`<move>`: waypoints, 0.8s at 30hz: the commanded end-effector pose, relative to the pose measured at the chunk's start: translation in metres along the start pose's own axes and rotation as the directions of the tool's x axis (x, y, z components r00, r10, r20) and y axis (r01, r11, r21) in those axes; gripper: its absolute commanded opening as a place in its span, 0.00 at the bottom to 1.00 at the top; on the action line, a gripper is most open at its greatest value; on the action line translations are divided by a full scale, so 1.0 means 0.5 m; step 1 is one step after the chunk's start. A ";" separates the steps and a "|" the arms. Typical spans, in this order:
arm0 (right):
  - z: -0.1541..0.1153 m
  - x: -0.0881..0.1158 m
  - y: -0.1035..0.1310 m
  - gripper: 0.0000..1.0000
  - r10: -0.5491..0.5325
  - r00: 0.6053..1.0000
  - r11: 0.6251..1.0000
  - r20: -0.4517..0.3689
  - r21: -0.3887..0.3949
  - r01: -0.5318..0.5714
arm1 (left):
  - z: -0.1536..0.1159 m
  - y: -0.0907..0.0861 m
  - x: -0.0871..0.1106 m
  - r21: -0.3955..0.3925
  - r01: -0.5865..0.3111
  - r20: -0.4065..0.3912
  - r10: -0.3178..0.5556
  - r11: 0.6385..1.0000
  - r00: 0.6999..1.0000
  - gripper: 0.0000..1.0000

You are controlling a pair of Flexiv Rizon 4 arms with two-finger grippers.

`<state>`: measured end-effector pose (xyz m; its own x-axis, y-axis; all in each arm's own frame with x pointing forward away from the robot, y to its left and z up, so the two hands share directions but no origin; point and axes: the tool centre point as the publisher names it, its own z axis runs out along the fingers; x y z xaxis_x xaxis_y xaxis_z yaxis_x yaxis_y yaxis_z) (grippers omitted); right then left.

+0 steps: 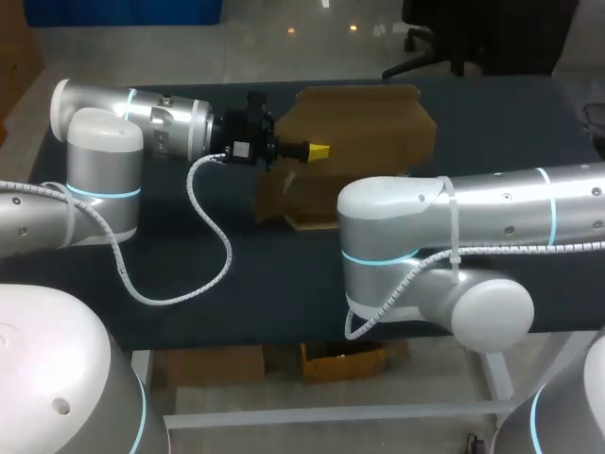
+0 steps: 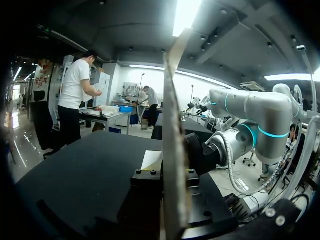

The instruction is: Assemble the packaging by folding the flat box into shape, placing the metal phone stand inside, and closing the box properly

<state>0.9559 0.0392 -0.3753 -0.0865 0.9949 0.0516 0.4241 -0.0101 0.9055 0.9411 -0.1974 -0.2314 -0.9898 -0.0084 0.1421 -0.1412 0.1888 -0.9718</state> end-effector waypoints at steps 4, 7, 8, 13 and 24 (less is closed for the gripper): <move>-0.003 0.007 -0.006 0.00 0.007 0.999 1.000 0.049 -0.019 -0.006 | 0.000 0.000 0.006 -0.017 -0.019 0.006 0.019 1.000 1.000 1.00; -0.011 0.003 -0.004 0.00 0.007 0.999 1.000 0.042 -0.025 -0.006 | -0.006 0.000 0.009 -0.020 -0.021 0.018 0.022 1.000 1.000 1.00; -0.014 0.001 -0.004 0.00 0.006 0.999 1.000 0.040 -0.028 -0.005 | -0.009 0.000 0.010 -0.022 -0.022 0.023 0.022 1.000 0.999 1.00; -0.027 -0.009 -0.001 0.00 0.003 1.000 0.999 0.017 -0.033 -0.002 | -0.023 -0.008 0.012 -0.025 -0.038 0.051 0.040 0.999 0.998 1.00; -0.056 -0.037 0.011 0.00 0.008 0.993 0.999 -0.119 -0.049 -0.014 | -0.075 -0.025 0.014 -0.041 -0.129 0.124 0.134 0.991 0.983 1.00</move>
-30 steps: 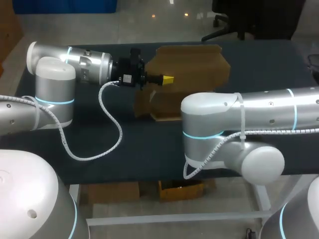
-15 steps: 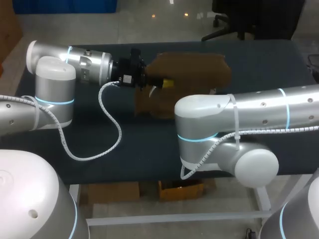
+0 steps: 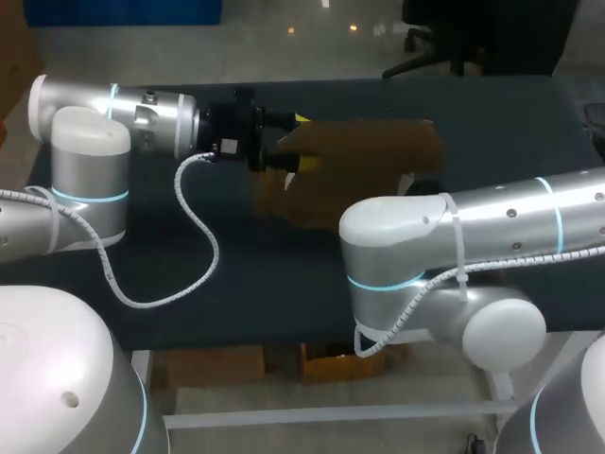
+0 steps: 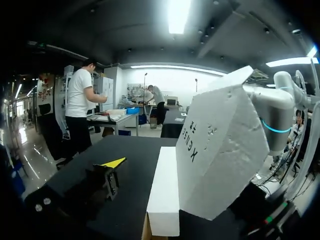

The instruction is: Assemble the packaging by folding the flat box into shape, placing the metal phone stand inside, and closing the box properly

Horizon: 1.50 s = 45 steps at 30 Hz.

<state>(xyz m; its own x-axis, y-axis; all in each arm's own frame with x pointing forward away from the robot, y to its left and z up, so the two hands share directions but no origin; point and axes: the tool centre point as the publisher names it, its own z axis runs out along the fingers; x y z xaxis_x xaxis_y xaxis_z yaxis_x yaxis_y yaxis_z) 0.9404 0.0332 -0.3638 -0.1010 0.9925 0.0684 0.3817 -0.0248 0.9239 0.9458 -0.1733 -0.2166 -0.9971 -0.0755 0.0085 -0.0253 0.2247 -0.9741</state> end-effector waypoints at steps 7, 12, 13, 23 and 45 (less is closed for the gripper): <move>-0.039 -0.050 0.017 0.00 0.003 0.983 1.000 -0.184 -0.001 -0.003 | -0.066 -0.014 0.023 -0.017 -0.079 0.083 0.080 0.997 0.993 1.00; -0.045 -0.059 0.033 0.00 -0.018 0.964 1.000 -0.266 0.010 0.022 | -0.095 -0.023 0.028 -0.027 -0.115 0.127 0.118 0.993 0.985 1.00; -0.045 -0.059 0.036 0.00 -0.020 0.956 1.000 -0.293 0.008 0.023 | -0.100 -0.025 0.029 -0.029 -0.119 0.130 0.122 0.992 0.984 1.00; -0.053 -0.066 0.058 0.00 -0.049 0.898 0.997 -0.437 0.026 0.067 | -0.151 -0.011 0.051 -0.064 -0.151 0.127 0.158 0.986 0.979 1.00; -0.064 -0.059 0.073 0.00 -0.031 0.695 0.939 -0.718 0.218 0.267 | -0.265 0.012 0.094 -0.226 -0.219 0.003 0.225 0.949 0.974 1.00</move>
